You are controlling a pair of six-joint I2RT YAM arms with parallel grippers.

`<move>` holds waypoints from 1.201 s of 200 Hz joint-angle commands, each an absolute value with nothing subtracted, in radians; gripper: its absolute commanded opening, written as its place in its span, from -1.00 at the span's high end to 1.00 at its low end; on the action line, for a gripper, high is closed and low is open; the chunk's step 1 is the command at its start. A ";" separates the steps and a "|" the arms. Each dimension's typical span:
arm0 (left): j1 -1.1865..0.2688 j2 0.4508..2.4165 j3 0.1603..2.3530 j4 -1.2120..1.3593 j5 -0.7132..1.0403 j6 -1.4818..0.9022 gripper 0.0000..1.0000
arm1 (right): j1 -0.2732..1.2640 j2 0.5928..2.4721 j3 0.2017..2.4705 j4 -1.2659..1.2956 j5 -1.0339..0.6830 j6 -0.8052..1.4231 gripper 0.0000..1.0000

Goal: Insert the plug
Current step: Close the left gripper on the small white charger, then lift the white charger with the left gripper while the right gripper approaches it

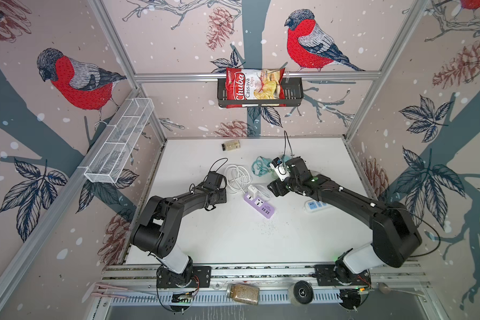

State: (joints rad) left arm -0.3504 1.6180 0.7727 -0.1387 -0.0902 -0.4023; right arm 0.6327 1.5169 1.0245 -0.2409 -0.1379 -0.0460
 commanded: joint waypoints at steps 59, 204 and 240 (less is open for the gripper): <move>-0.350 1.637 0.782 -0.245 -0.048 -0.396 -0.11 | 0.632 1.508 1.028 -0.229 -0.146 -0.038 -0.56; -0.351 1.449 0.730 -0.153 -0.086 -0.376 0.69 | 0.611 1.492 1.047 -0.223 -0.168 -0.005 -0.55; -0.351 1.258 0.641 -0.009 -0.066 -0.329 0.73 | 0.598 1.468 1.083 -0.202 -0.206 0.066 -0.55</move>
